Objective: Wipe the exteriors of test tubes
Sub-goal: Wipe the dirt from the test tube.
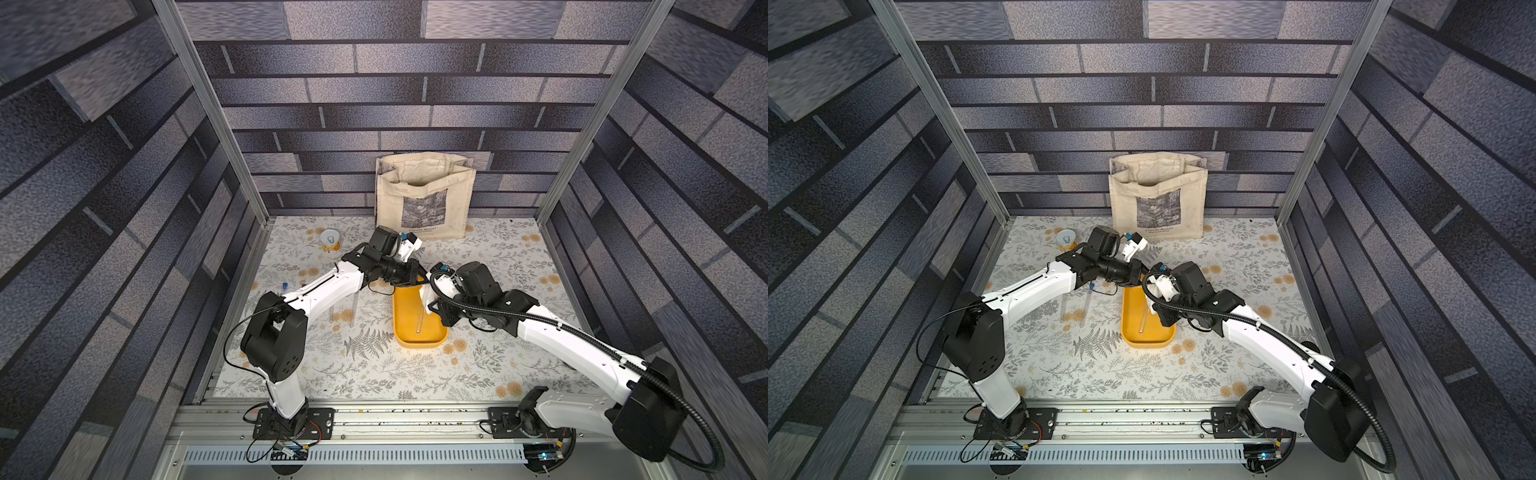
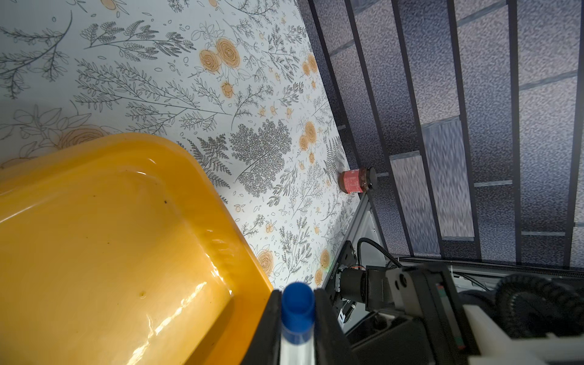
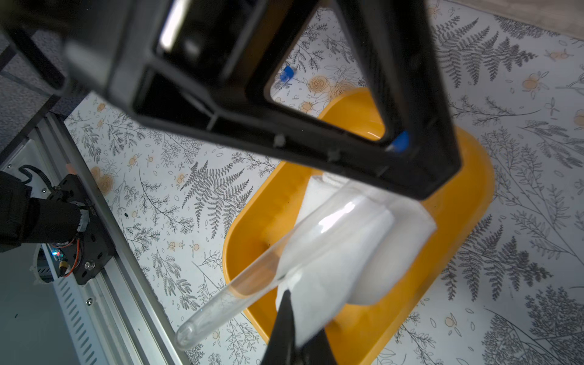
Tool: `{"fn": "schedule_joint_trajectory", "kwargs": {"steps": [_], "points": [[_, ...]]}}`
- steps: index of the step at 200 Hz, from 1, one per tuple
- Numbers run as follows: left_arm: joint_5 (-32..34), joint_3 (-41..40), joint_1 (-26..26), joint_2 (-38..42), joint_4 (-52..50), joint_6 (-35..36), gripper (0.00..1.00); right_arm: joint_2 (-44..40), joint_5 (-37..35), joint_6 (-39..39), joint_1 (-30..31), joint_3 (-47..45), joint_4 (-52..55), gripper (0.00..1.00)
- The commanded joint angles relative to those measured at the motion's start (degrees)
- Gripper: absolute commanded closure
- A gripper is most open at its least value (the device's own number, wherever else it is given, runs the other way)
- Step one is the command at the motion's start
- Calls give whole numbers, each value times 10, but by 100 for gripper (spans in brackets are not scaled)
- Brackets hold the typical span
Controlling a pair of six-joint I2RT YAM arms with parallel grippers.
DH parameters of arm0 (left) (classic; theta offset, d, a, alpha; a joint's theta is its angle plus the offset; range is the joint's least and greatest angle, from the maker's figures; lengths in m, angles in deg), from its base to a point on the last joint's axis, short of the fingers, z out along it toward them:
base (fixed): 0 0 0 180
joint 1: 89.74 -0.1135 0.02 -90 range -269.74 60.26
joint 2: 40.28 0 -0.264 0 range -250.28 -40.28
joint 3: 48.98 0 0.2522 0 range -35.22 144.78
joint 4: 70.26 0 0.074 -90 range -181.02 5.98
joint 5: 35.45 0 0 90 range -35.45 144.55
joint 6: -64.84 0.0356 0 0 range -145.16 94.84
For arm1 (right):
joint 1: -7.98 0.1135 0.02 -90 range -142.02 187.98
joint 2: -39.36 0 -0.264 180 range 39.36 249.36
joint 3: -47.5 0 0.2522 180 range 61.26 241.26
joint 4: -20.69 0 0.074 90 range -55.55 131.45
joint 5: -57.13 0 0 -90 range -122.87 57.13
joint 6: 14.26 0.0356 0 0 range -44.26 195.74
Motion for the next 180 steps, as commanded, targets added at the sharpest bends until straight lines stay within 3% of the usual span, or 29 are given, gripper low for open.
{"fn": "schedule_joint_trajectory", "kwargs": {"steps": [1, 43, 180], "points": [[-2, 11, -5, 0, -15, 18, 83, 1, 2, -12, -3, 14, -10, 100], [3, 9, -9, 1, -15, 17, 83, -20, 44, -8, 4, -24, -20, 100], [6, -1, -15, 8, -8, 14, 83, -93, 64, 59, 92, -115, -26, 100]]}}
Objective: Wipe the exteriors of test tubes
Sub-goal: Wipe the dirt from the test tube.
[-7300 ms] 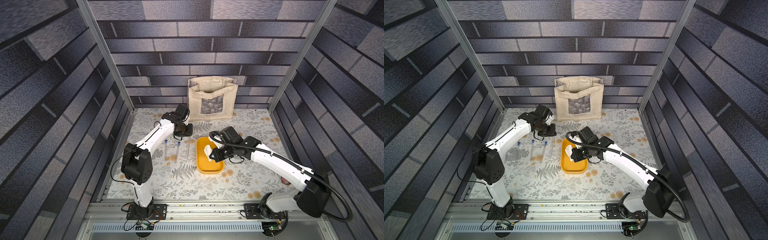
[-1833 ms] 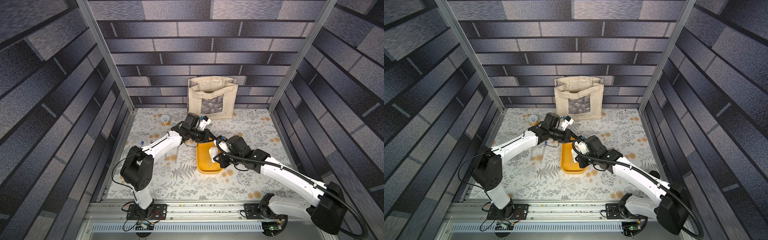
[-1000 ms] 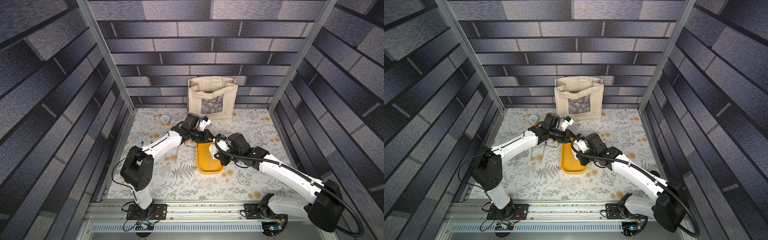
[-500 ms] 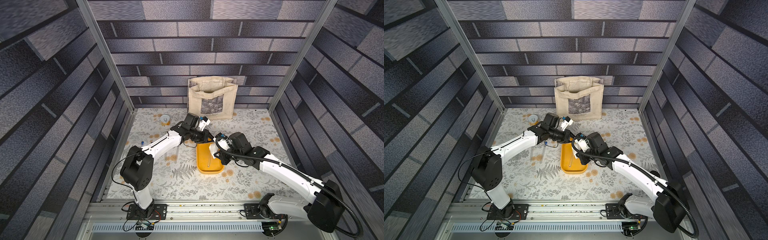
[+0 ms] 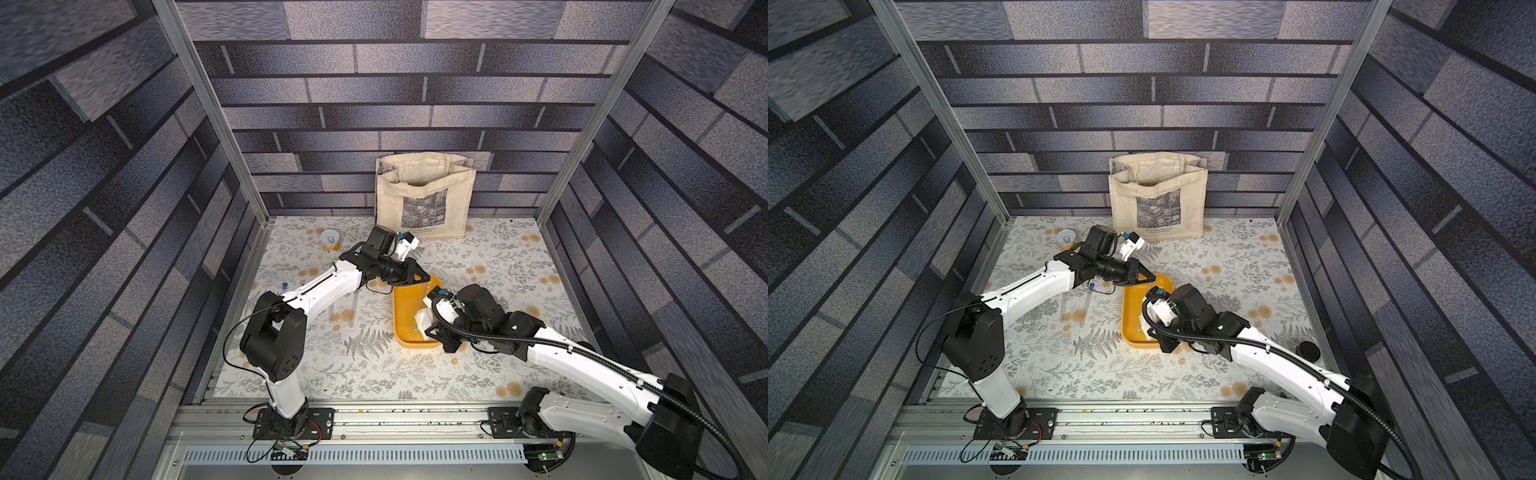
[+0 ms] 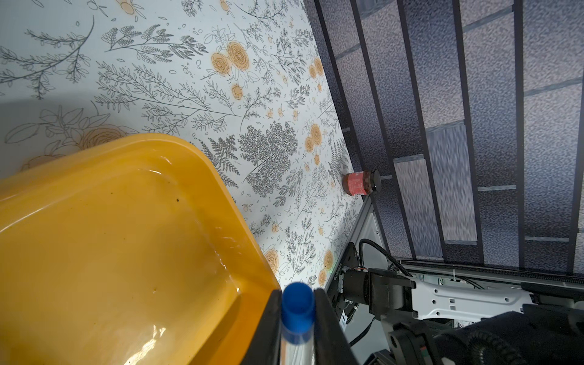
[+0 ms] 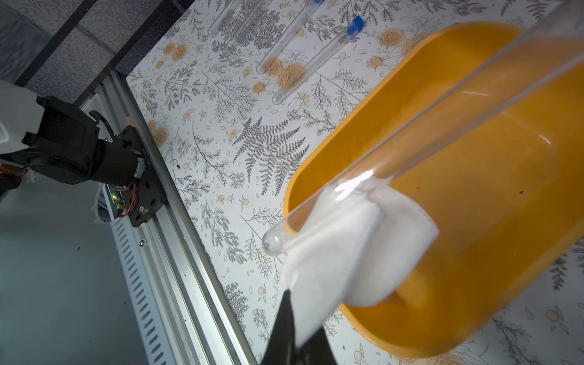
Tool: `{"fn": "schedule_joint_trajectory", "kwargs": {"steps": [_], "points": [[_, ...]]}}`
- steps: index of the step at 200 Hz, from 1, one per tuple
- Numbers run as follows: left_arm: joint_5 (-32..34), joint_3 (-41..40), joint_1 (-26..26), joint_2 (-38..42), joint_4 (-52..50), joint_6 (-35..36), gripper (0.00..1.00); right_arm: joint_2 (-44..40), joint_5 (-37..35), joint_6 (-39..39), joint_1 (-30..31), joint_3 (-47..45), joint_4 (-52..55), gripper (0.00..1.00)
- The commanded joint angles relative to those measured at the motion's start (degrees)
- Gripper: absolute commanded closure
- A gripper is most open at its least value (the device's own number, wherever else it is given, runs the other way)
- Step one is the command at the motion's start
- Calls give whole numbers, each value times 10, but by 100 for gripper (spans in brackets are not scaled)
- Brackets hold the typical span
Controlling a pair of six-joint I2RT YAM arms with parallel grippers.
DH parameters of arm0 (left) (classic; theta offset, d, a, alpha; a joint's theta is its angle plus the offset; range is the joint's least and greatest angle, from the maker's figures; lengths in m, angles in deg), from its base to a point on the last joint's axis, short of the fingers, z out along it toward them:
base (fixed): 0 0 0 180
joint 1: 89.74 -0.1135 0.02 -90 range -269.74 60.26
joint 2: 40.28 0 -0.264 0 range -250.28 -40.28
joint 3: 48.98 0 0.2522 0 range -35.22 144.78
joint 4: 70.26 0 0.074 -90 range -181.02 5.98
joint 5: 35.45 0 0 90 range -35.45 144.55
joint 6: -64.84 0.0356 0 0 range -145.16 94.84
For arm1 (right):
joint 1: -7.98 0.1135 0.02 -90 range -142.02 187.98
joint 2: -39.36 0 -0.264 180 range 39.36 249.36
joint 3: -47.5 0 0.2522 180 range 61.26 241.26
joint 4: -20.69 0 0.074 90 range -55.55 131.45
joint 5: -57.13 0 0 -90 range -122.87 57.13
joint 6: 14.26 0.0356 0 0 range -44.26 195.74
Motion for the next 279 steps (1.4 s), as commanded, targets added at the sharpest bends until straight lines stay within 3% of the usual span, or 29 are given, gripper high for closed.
{"fn": "schedule_joint_trajectory", "kwargs": {"steps": [1, 66, 137, 169, 230, 279], "points": [[5, -1, -3, 8, 0, 10, 83, -6, 24, 19, 7, -11, -8, 100], [5, -3, 0, 8, -4, 12, 83, 9, 14, 4, -9, 17, -2, 100], [2, 1, 1, 4, -4, 14, 83, 61, 62, -16, -106, 83, -16, 100], [1, 1, 2, 3, -5, 14, 83, 92, 60, -27, -124, 115, -13, 100], [3, 2, -1, 6, -9, 18, 83, 79, 75, -32, -119, 91, -15, 100], [3, 8, -1, 2, -10, 17, 83, 50, 67, -32, -68, 58, -1, 100]]}}
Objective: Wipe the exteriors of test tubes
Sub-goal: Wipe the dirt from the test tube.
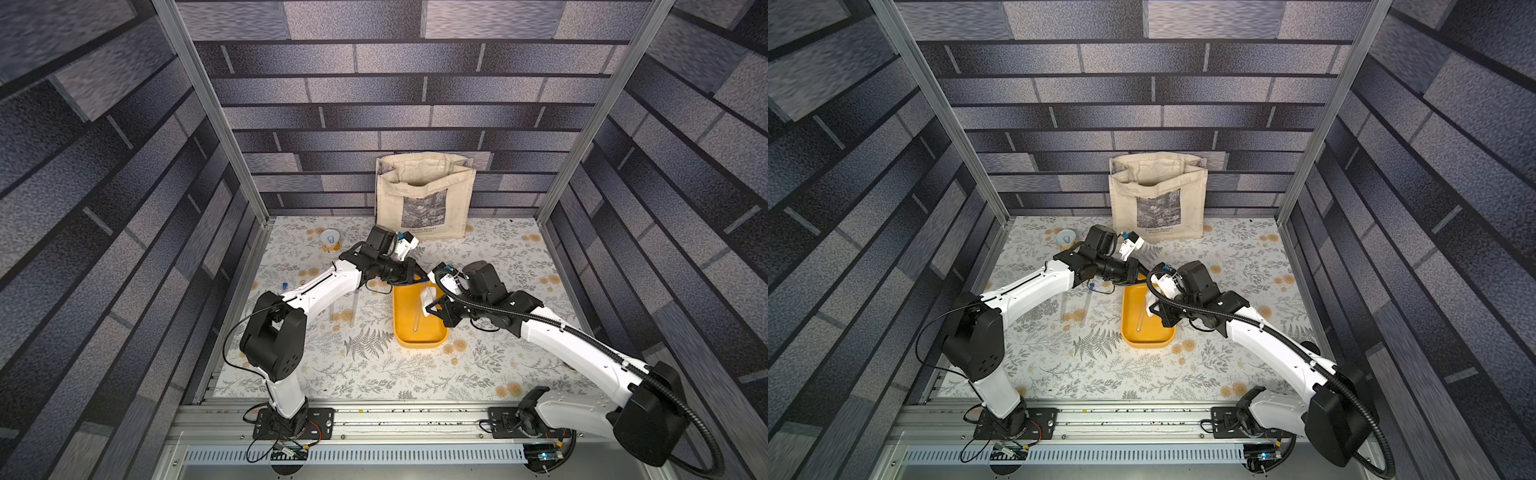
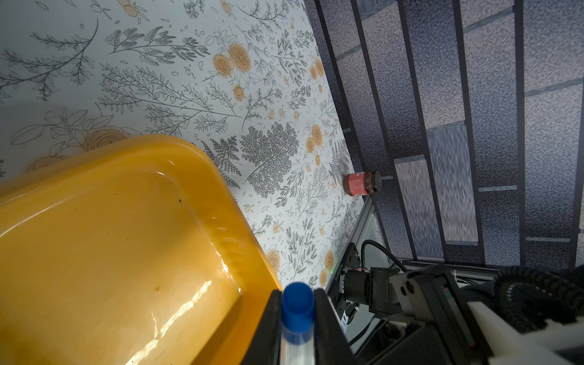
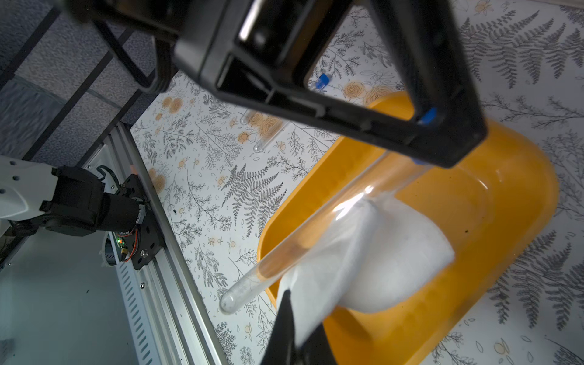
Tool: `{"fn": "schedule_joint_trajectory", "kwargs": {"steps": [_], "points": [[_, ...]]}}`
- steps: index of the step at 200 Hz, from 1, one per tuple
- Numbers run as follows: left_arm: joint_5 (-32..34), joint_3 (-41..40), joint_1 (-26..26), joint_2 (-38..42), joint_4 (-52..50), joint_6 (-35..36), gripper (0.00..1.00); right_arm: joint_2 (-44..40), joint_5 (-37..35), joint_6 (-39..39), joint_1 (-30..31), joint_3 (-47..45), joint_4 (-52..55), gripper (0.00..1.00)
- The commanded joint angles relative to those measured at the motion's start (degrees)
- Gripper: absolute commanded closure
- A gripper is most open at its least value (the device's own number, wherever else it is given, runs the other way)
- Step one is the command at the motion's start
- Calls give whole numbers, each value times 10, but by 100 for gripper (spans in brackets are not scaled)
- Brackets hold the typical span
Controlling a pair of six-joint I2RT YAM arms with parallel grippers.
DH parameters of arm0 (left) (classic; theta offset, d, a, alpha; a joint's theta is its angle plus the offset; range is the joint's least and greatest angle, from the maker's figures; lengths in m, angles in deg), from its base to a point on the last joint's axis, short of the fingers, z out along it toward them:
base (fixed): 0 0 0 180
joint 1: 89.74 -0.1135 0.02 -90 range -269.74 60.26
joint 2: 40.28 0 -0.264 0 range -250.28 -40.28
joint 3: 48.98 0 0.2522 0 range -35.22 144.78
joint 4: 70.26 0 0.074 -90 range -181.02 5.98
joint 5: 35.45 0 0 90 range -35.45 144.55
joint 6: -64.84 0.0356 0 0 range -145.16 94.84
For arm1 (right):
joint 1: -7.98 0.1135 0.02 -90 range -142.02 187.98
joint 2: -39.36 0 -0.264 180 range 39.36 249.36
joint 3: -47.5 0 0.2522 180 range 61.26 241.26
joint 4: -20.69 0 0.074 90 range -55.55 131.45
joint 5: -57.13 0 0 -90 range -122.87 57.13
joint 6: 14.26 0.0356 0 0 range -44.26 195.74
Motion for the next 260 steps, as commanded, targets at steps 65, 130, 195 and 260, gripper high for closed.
{"fn": "schedule_joint_trajectory", "kwargs": {"steps": [65, 130, 195, 260], "points": [[5, 6, -3, 4, -7, 14, 83, -52, -13, 50, 89, -72, -16, 100], [5, 9, -2, 0, -8, 14, 83, -71, -42, 50, 97, -69, 8, 100], [4, 6, 3, 1, -7, 13, 83, -30, -31, 41, 35, -19, 1, 100], [6, 4, 3, 4, -10, 15, 83, 20, -51, 33, -18, 50, 10, 100]]}}
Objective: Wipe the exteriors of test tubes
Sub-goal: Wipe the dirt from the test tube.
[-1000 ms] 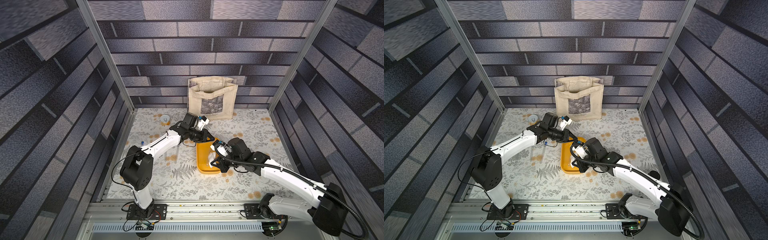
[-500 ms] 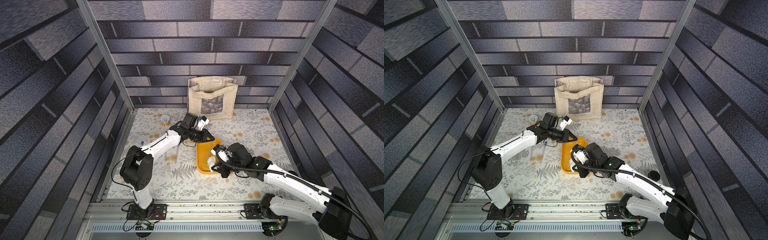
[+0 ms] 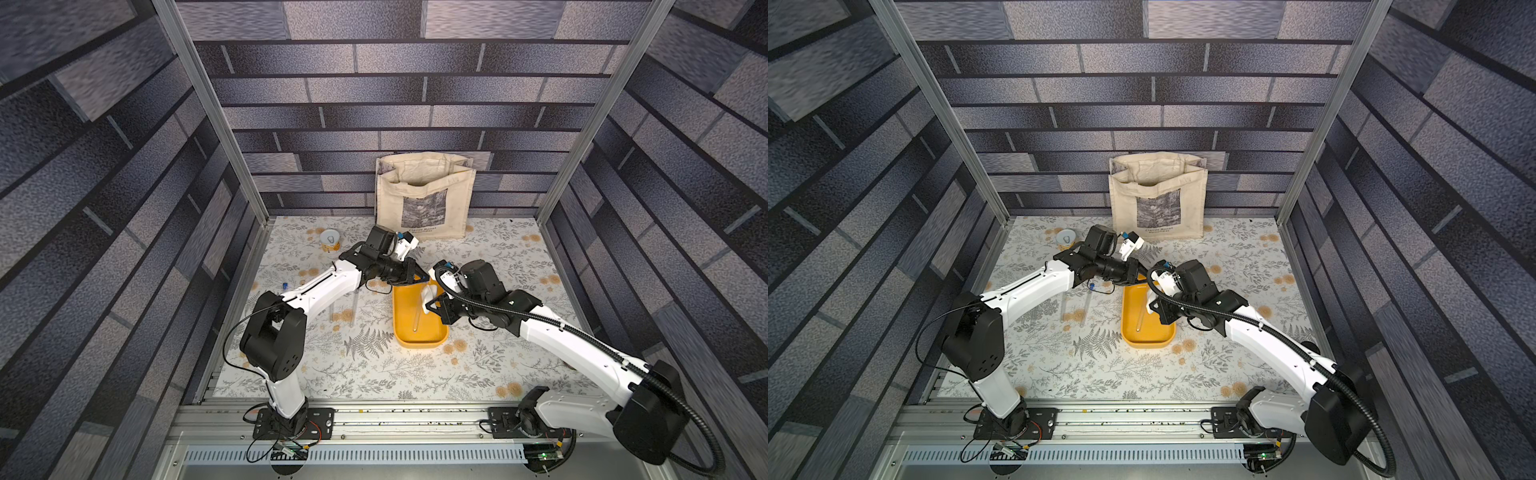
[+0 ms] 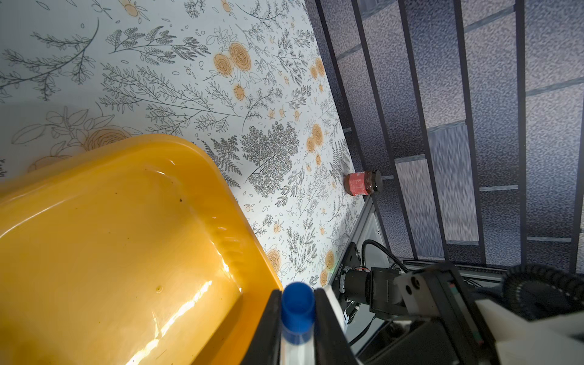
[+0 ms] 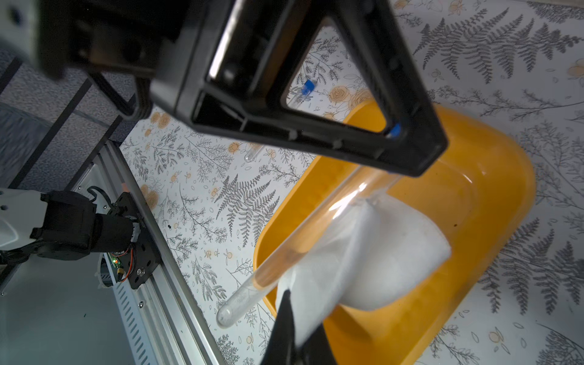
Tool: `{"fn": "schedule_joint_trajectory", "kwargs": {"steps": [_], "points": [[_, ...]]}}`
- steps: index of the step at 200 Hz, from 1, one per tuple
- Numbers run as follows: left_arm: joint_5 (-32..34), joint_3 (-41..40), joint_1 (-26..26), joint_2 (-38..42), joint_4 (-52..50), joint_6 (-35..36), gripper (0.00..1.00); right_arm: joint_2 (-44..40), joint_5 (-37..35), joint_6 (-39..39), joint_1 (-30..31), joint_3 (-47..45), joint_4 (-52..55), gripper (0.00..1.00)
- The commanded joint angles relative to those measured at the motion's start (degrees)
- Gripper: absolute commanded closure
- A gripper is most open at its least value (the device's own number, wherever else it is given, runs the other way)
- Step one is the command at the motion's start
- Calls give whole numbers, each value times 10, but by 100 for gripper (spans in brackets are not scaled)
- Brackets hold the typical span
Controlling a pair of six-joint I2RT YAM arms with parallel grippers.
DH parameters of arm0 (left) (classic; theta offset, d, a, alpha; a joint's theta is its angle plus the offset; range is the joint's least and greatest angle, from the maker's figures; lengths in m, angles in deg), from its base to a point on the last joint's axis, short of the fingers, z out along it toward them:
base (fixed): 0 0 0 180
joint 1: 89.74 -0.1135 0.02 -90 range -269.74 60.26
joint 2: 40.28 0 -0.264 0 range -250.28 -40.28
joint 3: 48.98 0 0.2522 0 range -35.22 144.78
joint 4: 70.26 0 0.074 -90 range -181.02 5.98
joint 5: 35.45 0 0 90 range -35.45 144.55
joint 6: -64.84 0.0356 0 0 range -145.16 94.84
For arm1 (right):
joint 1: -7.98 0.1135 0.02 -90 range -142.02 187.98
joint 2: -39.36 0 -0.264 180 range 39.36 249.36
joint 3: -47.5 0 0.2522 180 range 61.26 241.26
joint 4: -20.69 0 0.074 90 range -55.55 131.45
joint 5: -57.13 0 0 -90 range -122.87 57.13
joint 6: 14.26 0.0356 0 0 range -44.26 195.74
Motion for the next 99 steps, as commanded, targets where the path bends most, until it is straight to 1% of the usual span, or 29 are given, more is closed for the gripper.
{"fn": "schedule_joint_trajectory", "kwargs": {"steps": [1, 29, 59, 99], "points": [[6, 4, 2, 4, -9, 13, 83, 4, -10, -8, -6, 26, 8, 100], [11, 1, 1, 5, -8, 13, 82, -19, 17, -4, -6, 23, 17, 100], [16, 5, 1, 4, -10, 13, 82, -40, 86, 10, -1, -21, 7, 100], [23, 0, -1, 7, -11, 14, 82, -73, 90, 21, 45, -65, 24, 100]]}}
